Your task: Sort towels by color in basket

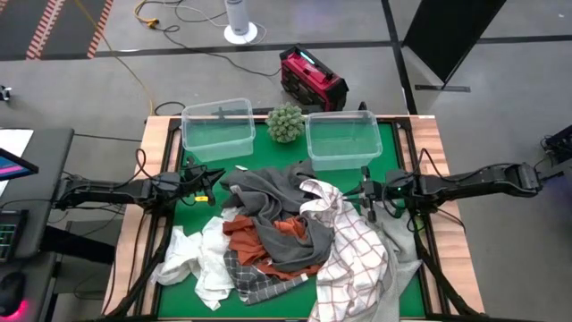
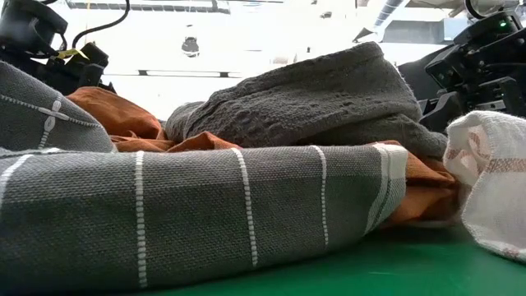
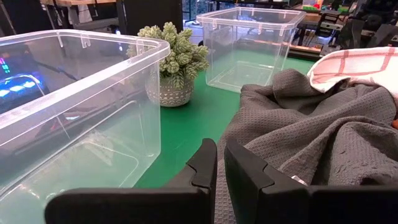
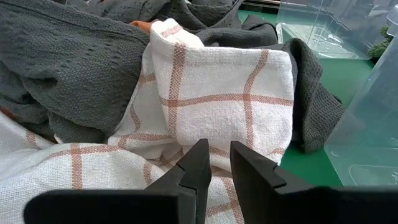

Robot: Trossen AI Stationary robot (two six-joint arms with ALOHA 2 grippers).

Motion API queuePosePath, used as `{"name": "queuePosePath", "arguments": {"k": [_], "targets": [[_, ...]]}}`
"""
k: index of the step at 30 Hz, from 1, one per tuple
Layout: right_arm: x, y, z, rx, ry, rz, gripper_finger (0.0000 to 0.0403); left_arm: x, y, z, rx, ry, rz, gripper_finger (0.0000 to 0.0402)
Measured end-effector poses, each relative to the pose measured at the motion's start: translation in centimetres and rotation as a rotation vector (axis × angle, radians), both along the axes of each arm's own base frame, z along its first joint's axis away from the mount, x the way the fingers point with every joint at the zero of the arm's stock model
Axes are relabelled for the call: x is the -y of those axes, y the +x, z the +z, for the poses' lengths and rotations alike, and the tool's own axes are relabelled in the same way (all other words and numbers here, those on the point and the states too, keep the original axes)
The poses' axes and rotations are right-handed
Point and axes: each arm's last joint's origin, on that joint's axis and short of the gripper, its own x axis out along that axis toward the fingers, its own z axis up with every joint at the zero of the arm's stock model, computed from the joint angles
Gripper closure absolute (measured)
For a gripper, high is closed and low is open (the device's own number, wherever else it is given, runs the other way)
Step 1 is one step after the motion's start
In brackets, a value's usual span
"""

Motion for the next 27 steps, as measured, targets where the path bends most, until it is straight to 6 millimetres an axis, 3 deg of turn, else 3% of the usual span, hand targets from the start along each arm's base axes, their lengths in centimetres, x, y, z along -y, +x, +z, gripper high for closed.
{"name": "queuePosePath", "arguments": {"k": [14,22,27], "targets": [[-0.01,0.00,0.01,0.001,0.001,0.000,0.0305,0.00,0.03,0.13,0.025,-0.016,0.003,0.0376],[0.00,0.00,0.00,0.000,0.004,-0.001,0.0305,-0.01,0.10,0.64,0.306,-0.357,0.057,0.0376],[-0.01,0.00,0.01,0.001,0.004,-0.001,0.0305,-0.06,0.09,0.73,0.392,-0.468,0.085,0.0376]]}}
